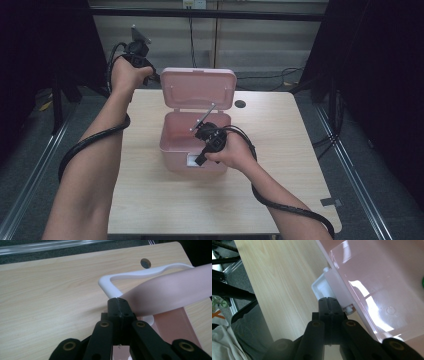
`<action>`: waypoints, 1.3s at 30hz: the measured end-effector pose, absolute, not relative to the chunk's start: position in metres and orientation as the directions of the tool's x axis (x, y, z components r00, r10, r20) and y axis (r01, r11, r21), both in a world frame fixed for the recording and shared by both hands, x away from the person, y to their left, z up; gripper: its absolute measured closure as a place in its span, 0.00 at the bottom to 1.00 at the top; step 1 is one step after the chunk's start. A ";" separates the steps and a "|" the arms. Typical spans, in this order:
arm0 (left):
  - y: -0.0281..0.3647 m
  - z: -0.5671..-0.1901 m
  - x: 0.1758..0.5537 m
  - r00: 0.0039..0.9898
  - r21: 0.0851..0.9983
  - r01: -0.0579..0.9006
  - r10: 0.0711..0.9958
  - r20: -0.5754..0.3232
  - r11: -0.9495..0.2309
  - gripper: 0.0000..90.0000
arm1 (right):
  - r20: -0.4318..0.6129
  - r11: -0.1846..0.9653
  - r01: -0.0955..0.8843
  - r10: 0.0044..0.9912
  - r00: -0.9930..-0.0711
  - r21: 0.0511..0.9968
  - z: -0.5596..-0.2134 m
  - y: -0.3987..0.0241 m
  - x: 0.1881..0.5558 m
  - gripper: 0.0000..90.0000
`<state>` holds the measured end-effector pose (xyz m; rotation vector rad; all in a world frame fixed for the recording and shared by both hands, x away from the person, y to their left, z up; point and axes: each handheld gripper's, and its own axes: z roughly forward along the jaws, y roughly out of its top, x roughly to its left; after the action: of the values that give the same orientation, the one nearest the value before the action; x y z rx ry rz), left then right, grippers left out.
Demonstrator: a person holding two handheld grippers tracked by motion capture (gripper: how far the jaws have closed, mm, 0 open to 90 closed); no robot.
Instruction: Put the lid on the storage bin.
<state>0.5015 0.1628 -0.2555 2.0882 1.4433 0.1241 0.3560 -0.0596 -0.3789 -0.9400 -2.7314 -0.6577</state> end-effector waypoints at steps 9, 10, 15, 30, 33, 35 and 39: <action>0.163 -0.253 0.503 0.395 0.515 0.824 0.891 -0.225 -0.235 1.00 | 0.302 0.702 0.619 0.541 -0.785 0.352 -0.379 -0.059 0.356 1.00; 0.163 -0.251 0.505 0.392 0.523 0.818 0.896 -0.207 -0.238 1.00 | 0.301 0.703 0.618 0.540 -0.786 0.351 -0.379 -0.059 0.356 1.00; 0.160 -0.238 0.518 0.374 0.571 0.790 0.914 -0.158 -0.224 0.98 | 0.310 0.710 0.617 0.535 -0.786 0.339 -0.380 -0.058 0.357 1.00; 0.127 -0.242 0.526 0.441 0.528 0.811 0.857 -0.268 -0.252 1.00 | 0.338 0.715 0.611 0.514 -0.789 0.339 -0.382 -0.059 0.359 1.00; 0.130 -0.241 0.522 0.432 0.524 0.813 0.866 -0.251 -0.253 1.00 | 0.320 0.712 0.607 0.518 -0.793 0.351 -0.380 -0.060 0.358 1.00; 0.131 -0.241 0.520 0.428 0.523 0.815 0.869 -0.249 -0.252 1.00 | 0.329 0.701 0.617 0.523 -0.786 0.358 -0.378 -0.064 0.357 1.00; 0.132 -0.241 0.516 0.426 0.526 0.812 0.872 -0.241 -0.252 0.99 | 0.340 0.661 0.644 0.547 -0.765 0.386 -0.366 -0.079 0.357 1.00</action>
<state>0.5162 0.1322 -0.2408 2.0961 1.4161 0.1326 0.3571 -0.0787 -0.3664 -0.9732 -2.6821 -0.7346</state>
